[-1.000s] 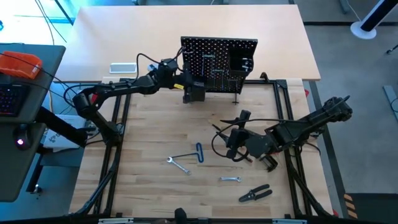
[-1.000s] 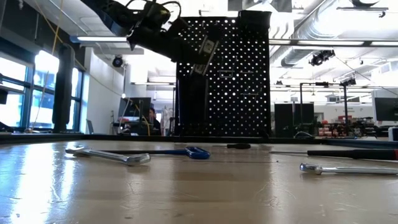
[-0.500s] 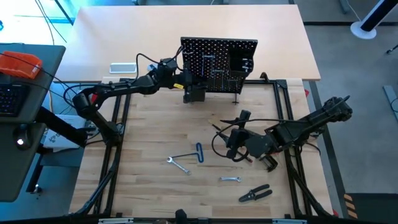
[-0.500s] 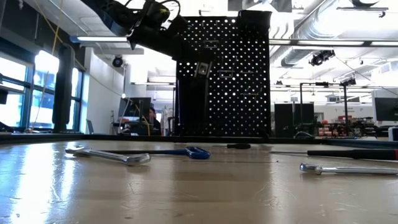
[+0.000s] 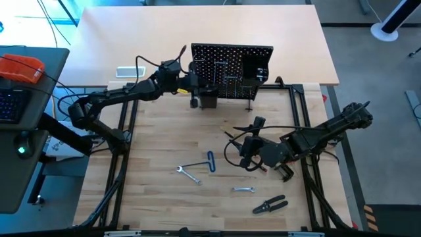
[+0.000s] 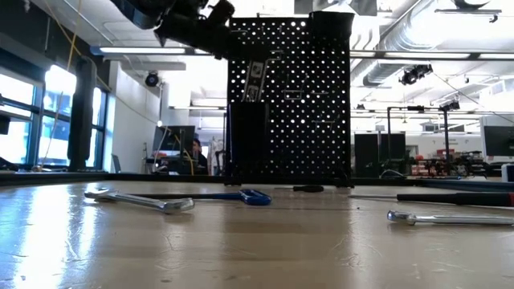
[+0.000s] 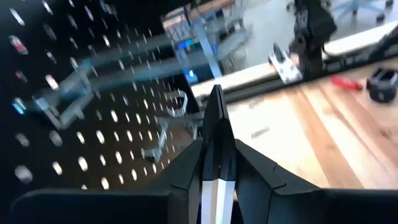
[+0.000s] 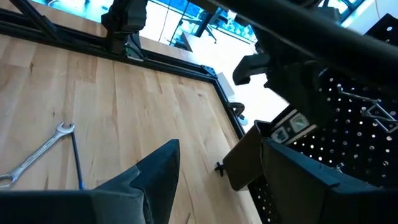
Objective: Hang tools onto peg board
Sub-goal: Put the spirit level tool on the pegboard, then hang the left wrench on the pegboard
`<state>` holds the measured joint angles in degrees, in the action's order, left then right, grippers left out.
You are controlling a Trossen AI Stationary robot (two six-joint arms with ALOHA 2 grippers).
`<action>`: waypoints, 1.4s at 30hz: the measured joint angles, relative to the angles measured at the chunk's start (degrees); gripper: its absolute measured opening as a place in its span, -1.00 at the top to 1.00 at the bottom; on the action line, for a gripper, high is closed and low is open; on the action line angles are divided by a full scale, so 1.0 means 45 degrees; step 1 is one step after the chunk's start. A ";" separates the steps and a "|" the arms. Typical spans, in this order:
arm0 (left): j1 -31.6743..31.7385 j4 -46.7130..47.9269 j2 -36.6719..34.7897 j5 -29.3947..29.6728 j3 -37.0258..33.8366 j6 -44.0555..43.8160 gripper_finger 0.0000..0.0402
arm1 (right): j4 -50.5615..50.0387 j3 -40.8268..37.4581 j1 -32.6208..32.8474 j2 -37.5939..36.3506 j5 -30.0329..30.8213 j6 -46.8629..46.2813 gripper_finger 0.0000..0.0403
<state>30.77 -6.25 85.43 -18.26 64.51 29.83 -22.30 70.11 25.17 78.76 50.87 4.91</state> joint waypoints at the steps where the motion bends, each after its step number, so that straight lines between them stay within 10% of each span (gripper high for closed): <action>1: 0.0005 0.0276 0.0009 0.0054 0.0000 0.0065 0.64 | 0.0004 0.0000 0.0004 0.0000 0.0000 0.0000 -0.09; 42: -0.0010 0.1918 -0.1070 -0.0464 -0.0010 -0.1386 -0.18 | -0.0171 0.0000 0.0000 0.0000 0.0261 0.0000 -0.09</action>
<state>30.72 2.38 80.61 -20.35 64.47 23.59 -23.07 70.11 25.17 78.76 52.05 4.91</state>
